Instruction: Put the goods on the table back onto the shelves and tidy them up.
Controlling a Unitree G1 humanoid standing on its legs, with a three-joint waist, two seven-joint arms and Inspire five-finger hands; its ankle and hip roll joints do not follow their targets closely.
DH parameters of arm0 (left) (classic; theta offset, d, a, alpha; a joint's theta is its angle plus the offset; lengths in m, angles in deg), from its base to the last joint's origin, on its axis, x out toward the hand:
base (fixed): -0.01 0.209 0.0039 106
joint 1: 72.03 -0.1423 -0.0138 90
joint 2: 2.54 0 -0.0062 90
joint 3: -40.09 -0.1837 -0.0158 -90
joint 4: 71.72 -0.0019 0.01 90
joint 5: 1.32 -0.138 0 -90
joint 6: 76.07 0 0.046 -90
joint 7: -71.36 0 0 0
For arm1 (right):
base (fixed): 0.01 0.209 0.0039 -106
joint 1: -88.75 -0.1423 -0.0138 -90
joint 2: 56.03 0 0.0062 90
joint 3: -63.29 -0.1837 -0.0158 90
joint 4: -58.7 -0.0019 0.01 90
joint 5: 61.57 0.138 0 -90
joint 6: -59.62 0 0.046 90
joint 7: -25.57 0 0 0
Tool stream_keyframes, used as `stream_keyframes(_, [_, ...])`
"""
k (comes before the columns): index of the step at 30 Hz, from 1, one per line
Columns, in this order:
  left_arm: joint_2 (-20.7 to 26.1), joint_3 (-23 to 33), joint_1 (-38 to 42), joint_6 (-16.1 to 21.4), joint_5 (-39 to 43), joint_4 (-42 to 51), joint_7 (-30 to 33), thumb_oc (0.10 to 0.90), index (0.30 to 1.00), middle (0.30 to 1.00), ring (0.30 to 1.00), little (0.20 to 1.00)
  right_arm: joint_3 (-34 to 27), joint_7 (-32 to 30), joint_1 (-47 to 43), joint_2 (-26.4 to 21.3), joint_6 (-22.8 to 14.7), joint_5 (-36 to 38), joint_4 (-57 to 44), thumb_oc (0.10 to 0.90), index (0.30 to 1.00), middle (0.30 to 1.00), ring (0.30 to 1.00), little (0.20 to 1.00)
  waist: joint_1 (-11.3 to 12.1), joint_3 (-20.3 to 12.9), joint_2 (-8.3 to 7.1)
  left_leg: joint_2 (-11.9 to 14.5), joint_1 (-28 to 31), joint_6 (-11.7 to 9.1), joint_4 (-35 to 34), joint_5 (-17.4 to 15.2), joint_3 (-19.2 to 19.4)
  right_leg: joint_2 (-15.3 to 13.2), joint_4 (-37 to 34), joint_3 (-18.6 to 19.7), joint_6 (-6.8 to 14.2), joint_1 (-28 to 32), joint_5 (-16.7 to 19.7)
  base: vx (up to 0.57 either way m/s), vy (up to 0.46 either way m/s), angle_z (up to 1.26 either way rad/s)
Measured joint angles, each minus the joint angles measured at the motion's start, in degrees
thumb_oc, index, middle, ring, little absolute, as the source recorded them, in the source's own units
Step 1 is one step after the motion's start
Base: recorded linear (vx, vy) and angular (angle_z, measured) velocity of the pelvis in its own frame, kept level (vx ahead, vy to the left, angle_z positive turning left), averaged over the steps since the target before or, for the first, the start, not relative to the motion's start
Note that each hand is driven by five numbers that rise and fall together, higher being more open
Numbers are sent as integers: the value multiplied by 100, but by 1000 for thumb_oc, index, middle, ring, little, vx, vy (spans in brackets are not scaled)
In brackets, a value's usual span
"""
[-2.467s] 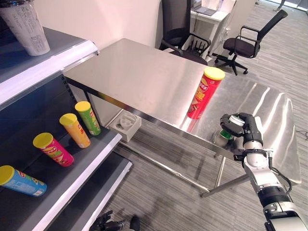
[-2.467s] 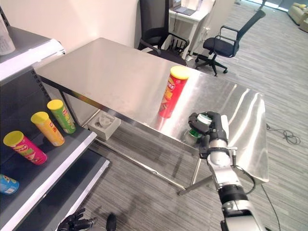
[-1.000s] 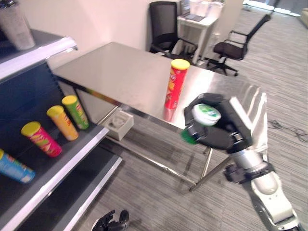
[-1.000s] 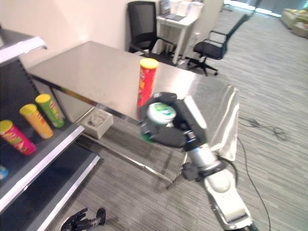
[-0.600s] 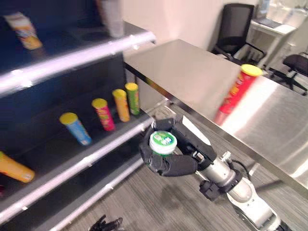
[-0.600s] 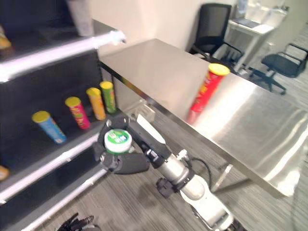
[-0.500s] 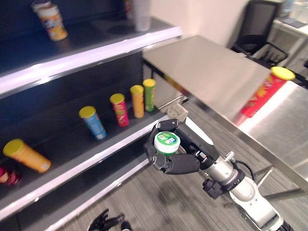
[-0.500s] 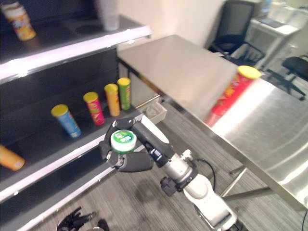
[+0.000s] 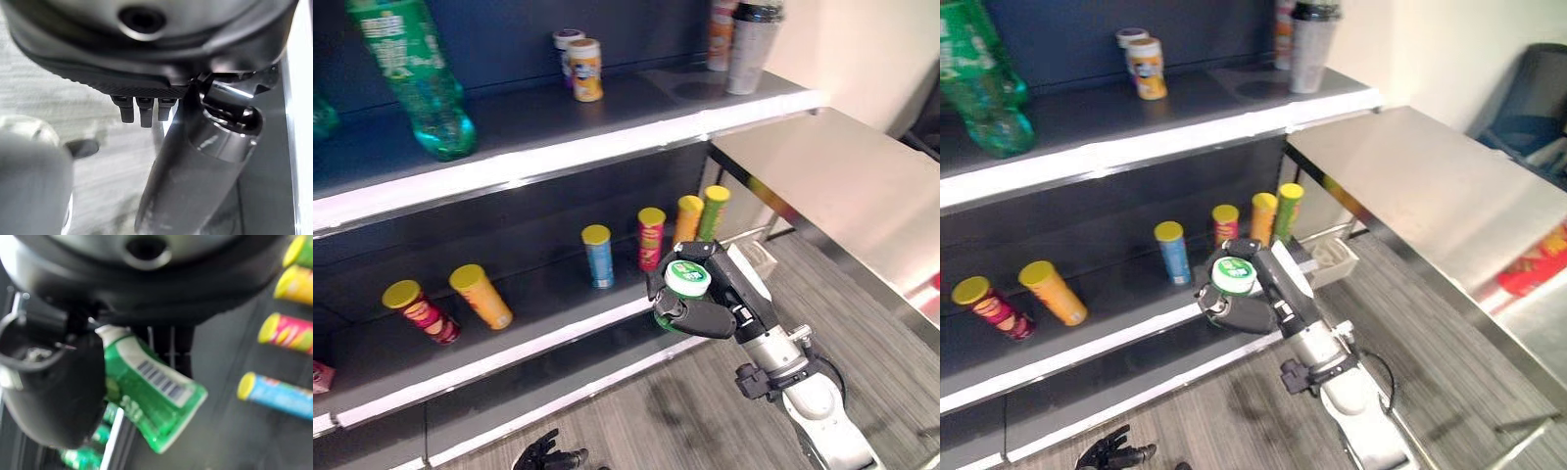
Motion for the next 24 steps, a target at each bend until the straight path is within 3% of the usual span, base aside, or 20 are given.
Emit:
stream_keyframes(2, [36, -93, -35, -3, 0, -128, 75, 800, 900, 900, 900, 900, 71, 28, 47, -72, 6, -21, -4, 400, 300, 300, 300, 300, -171, 22, -25, 9, 20, 9, -3, 19, -137, 319, -245, 1047, 55, -316, -37, 20, 59, 47])
stream_keyframes(4, [75, -145, -38, -10, -2, -186, 103, 800, 900, 900, 900, 900, 64, 53, 63, -131, 6, -68, -10, 400, 300, 300, 300, 300, -215, 35, -79, 43, 39, -12, -5, 44, -222, 746, -439, 1803, 2, -802, -57, -18, 25, 30])
stream_keyframes(6, [97, -201, -46, -11, -17, -196, 79, 800, 900, 900, 900, 900, 63, 62, 100, -199, 4, -72, -15, 400, 300, 300, 300, 300, -340, 55, -77, 94, 44, 4, -35, -12, -371, 1173, -686, 2139, -130, -992, 42, 26, 4, 38])
stream_keyframes(8, [143, -312, -63, -7, -127, -164, 75, 800, 900, 900, 900, 900, 22, 63, 125, -192, 5, -72, -19, 400, 300, 300, 300, 300, -370, 31, -160, 88, 12, -31, -38, -11, -448, 1427, -999, 2290, -236, -1040, 152, 5, -25, 38])
stream_keyframes(9, [118, -315, -31, -6, -158, -159, 74, 800, 900, 900, 900, 900, -20, 62, 123, -212, 4, -71, -19, 400, 300, 300, 300, 300, -404, 18, -187, 97, 22, -36, -38, -8, -456, 1458, -1059, 2277, -515, -1002, 226, 22, -56, 38])
stream_keyframes(10, [82, -323, 1, -4, -178, -152, 77, 800, 900, 900, 900, 900, -67, 63, 127, -230, 5, -70, -18, 400, 300, 300, 300, 300, -403, 8, -129, 157, 10, -85, -37, -11, -470, 1541, -1164, 2287, -513, -949, 233, 55, -71, 24])
stream_keyframes(12, [-101, -357, 14, 2, -221, -89, 70, 800, 900, 900, 900, 900, -167, 56, 109, -264, 6, -69, -13, 400, 300, 300, 300, 300, -318, -20, 32, 348, 17, -308, -37, 43, -515, 1795, -1692, 2247, -612, -704, 435, 56, -76, 4])
stream_keyframes(15, [-206, -124, -94, 12, -212, 27, 19, 800, 900, 900, 900, 900, -160, 47, 86, -409, 13, -98, -13, 400, 300, 300, 300, 300, -264, -76, -20, 633, 71, -638, -37, 77, -531, 2130, -2368, 2112, -815, -276, 665, 110, -137, -2])
stream_keyframes(20, [-231, 235, -75, -18, -2, -146, 97, 800, 900, 900, 900, 900, -165, 22, -341, -460, 19, -205, -34, 400, 300, 300, 300, 300, -147, -229, -98, 822, 111, -777, -36, 60, -547, 2326, -2492, 2044, -917, -167, 631, 44, -68, -1])
stream_keyframes(24, [-219, 178, -47, -35, 21, -124, 119, 800, 900, 900, 900, 900, 3, -76, -1424, -592, 66, -207, -112, 400, 300, 300, 300, 300, -87, -298, -103, 865, 148, -831, -7, 95, -585, 2369, -2490, 1985, -943, -145, 640, 34, -54, 7])
